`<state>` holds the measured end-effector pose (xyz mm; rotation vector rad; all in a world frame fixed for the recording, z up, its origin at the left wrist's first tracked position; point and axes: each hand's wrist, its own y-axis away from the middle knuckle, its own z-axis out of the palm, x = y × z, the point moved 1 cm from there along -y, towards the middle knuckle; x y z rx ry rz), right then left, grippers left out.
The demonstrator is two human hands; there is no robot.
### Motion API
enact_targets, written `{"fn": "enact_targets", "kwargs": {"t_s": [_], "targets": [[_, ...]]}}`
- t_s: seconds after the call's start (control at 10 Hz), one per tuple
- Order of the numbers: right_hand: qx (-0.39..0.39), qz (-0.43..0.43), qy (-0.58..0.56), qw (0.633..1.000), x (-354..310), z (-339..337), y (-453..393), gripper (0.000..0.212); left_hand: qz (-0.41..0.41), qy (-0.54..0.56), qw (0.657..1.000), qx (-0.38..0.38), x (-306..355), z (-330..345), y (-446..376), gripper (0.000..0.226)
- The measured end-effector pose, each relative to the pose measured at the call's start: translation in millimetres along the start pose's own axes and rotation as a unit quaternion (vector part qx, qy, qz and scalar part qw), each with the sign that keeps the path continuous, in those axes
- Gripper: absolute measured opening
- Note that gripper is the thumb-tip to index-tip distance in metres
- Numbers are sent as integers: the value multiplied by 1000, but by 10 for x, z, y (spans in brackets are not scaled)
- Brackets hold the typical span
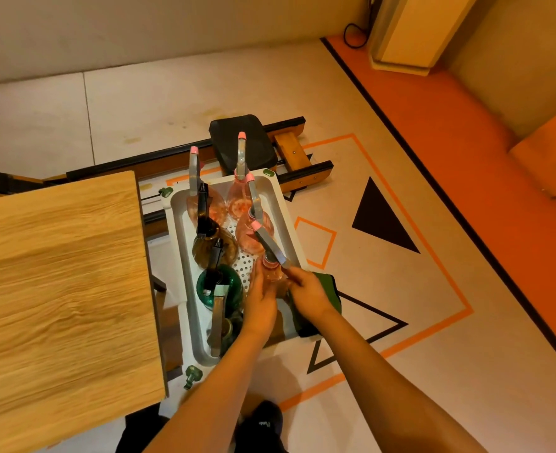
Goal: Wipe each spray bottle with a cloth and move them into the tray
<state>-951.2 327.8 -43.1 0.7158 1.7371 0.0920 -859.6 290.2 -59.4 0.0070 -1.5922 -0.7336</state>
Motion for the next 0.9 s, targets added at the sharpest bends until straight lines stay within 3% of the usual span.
{"fn": "enact_targets", "kwargs": {"t_s": [0.6,0.9], "targets": [[0,8,-48,999,-13,20,2,39,-11,-72,997,8,-22,-32,-20,61],[130,12,117,984,-194,-139,305,39,9,-100,995,13,204,0,415,53]]}}
